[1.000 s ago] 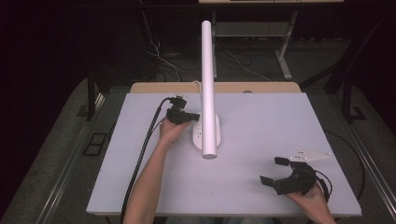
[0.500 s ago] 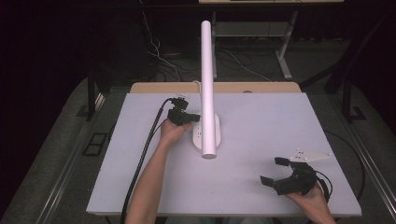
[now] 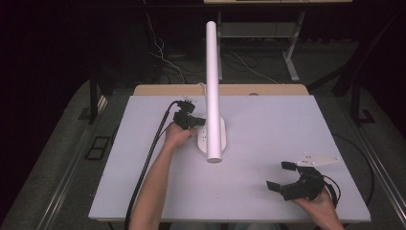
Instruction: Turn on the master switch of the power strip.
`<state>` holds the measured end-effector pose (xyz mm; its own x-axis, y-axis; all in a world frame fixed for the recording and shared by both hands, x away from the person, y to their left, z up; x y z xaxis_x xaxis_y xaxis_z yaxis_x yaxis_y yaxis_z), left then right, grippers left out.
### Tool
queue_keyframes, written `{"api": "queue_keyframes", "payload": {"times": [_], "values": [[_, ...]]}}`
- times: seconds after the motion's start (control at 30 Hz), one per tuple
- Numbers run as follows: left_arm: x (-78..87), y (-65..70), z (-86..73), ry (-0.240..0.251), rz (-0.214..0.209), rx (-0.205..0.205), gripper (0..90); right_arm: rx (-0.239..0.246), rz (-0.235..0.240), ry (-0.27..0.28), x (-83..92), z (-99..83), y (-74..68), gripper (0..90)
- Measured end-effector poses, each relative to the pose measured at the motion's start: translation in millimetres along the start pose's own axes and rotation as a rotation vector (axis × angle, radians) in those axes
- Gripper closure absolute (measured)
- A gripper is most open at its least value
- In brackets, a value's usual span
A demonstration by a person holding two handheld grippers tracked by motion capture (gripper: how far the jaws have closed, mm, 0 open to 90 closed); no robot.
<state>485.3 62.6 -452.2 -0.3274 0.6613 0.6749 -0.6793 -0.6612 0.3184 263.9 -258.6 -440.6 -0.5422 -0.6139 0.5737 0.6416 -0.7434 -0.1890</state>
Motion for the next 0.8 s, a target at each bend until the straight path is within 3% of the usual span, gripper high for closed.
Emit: {"api": "queue_keyframes", "payload": {"times": [0.1, 0.17, 0.23, 0.4, 0.47, 0.5, 0.6, 0.8], "values": [[0.0, -1.8, -0.6, 0.015, -0.016, 0.016, 90.0, 0.002, -0.001, 0.003, 0.2, -0.1, 0.3, 0.2], [-3.3, 0.9, 0.3, 0.074, -0.021, 0.080, 90.0, 0.004, -0.001, 0.006, 0.5, -0.1, 0.3, 0.2], [-2.9, 0.5, 0.6, 0.072, -0.027, 0.087, 90.0, 0.004, -0.001, 0.008, 0.7, 0.0, 0.9, 0.2], [-2.4, -0.2, 0.2, 0.072, -0.028, 0.094, 90.0, 0.000, -0.001, 0.005, 0.5, -0.1, 1.6, 0.2], [-0.7, -1.4, -0.8, 0.052, -0.026, 0.075, 90.0, 0.003, -0.002, 0.006, 0.5, -0.1, 1.6, 0.2], [-2.2, 0.8, 0.3, 0.080, -0.023, 0.094, 90.0, 0.001, -0.002, 0.005, 0.6, -0.1, 1.5, 0.2], [0.4, -1.1, 0.2, 0.048, -0.014, 0.052, 90.0, -0.002, 0.000, 0.006, 0.7, 0.0, 1.9, 0.2], [2.2, -1.5, 1.3, 0.067, -0.023, 0.064, 90.0, -0.004, 0.001, 0.007, 0.7, 0.0, 2.3, 0.2]]}}
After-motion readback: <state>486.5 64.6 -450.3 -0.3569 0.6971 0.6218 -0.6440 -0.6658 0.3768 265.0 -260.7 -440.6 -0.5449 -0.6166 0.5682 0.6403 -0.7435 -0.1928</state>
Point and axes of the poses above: each handheld gripper's, and its own axes: x roughly backward along the jaws, z roughly out of its top, y roughly to its right, the point moved 4 cm from there along -x, roughly forward along the jaws, and after that the axes turned 6 degrees about -z, right-handed, at the moved point
